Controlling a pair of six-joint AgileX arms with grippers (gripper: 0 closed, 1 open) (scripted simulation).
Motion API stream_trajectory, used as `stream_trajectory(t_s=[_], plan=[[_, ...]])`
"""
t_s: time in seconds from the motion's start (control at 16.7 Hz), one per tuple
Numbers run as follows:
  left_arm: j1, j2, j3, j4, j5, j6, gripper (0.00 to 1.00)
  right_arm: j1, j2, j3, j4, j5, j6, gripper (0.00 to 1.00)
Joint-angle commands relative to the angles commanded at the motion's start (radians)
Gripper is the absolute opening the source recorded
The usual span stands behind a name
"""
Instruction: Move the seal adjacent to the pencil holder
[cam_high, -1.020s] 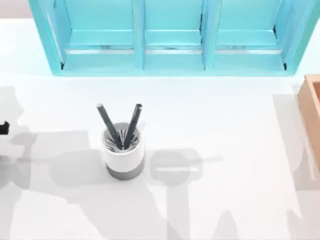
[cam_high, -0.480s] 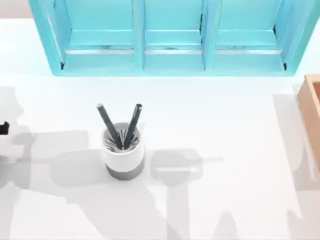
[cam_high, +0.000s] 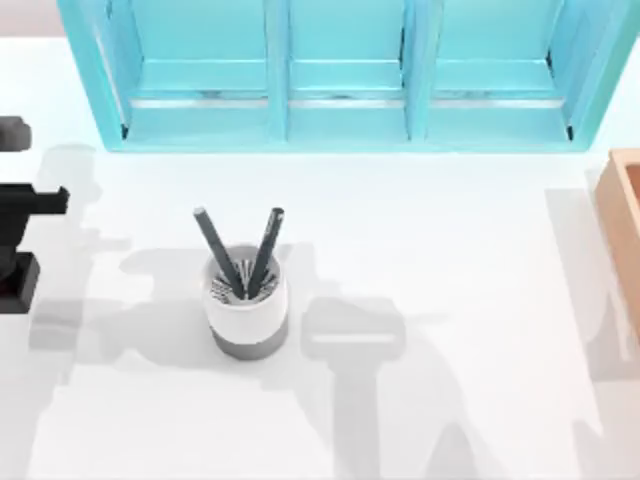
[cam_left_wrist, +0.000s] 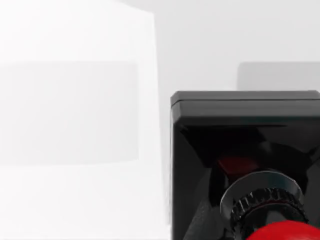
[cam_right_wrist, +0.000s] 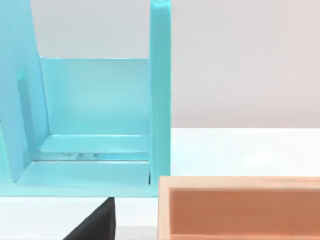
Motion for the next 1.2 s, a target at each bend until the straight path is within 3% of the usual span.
stream_trajectory(t_s=[0.42,0.84,1.2], plan=[[-0.259,-0.067,0.25,-0.314,0.0,-0.257,0.0,0.0,0.0,0.0,0.0,0.0,0.0,1.0],[-0.279,-0.06,0.271,-0.327,0.0,-0.281,0.0,0.0,0.0,0.0,0.0,0.0,0.0,1.0],[-0.389,-0.001,0.361,-0.356,0.0,-0.388,0.0,0.0,0.0,0.0,0.0,0.0,0.0,1.0]])
